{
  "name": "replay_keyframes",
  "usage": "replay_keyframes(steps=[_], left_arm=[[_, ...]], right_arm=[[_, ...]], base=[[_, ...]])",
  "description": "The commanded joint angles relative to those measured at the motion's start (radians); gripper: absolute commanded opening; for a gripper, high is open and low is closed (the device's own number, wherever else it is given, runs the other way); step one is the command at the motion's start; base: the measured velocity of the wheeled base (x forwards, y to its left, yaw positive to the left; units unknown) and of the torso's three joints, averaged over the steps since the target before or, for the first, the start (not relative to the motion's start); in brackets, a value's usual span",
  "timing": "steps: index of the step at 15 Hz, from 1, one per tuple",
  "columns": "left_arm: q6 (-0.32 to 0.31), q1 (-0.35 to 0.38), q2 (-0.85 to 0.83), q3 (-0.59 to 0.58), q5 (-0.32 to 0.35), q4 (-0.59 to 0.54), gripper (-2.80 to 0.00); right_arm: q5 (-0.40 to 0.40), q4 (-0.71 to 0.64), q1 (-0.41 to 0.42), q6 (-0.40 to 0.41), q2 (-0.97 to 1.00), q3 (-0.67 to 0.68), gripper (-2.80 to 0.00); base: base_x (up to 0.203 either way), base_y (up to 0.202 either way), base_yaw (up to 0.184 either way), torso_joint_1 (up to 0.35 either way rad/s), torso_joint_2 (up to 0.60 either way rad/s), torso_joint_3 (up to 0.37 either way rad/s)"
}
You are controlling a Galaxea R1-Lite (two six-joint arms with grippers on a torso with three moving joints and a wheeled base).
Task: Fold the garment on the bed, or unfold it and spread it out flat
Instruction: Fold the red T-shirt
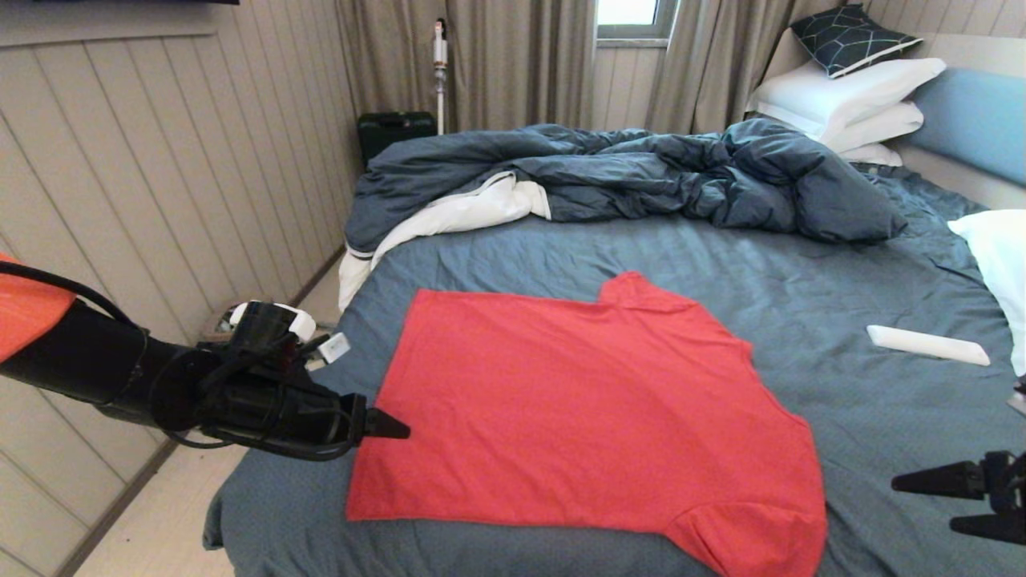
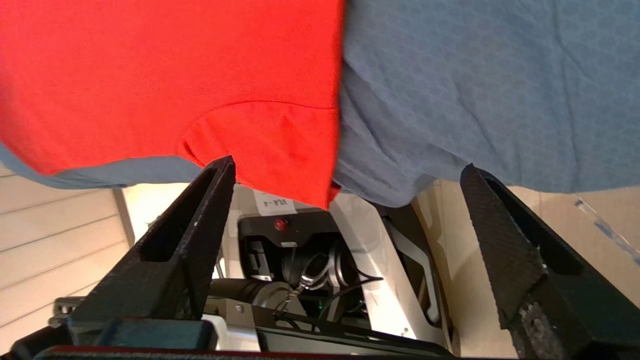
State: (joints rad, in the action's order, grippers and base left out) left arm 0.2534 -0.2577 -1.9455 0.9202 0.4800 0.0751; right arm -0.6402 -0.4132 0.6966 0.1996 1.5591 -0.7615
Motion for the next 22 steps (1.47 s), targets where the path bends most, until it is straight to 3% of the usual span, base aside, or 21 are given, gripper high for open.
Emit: replay_keyframes(steps=[1, 5, 11, 18, 22], left_arm=[[0.000, -0.002, -0.060, 0.012, 0.000, 0.026, 0.00], [0.000, -0.015, -0.133, 0.025, -0.015, 0.098, 0.00], [-0.006, -0.023, -0.167, 0.048, -0.121, 0.153, 0.00], [-0.036, 0.032, -0.073, 0.029, -0.121, 0.129, 0.00], [-0.037, 0.013, -0.128, 0.021, -0.117, 0.136, 0.00]], right_arm=[[-0.012, -0.002, 0.000, 0.003, -0.007, -0.002, 0.00], [-0.024, -0.001, 0.001, 0.003, 0.000, -0.004, 0.00], [-0.027, 0.054, 0.009, 0.004, 0.021, 0.008, 0.00], [-0.058, 0.056, 0.009, 0.021, 0.026, 0.018, 0.00], [-0.065, 0.056, 0.010, 0.021, 0.038, 0.018, 0.00]], base=[[0.000, 0.000, 0.000, 0.000, 0.00, 0.000], [0.000, 0.000, 0.000, 0.000, 0.00, 0.000], [0.000, 0.000, 0.000, 0.000, 0.00, 0.000], [0.000, 0.000, 0.000, 0.000, 0.00, 0.000], [0.000, 0.000, 0.000, 0.000, 0.00, 0.000]])
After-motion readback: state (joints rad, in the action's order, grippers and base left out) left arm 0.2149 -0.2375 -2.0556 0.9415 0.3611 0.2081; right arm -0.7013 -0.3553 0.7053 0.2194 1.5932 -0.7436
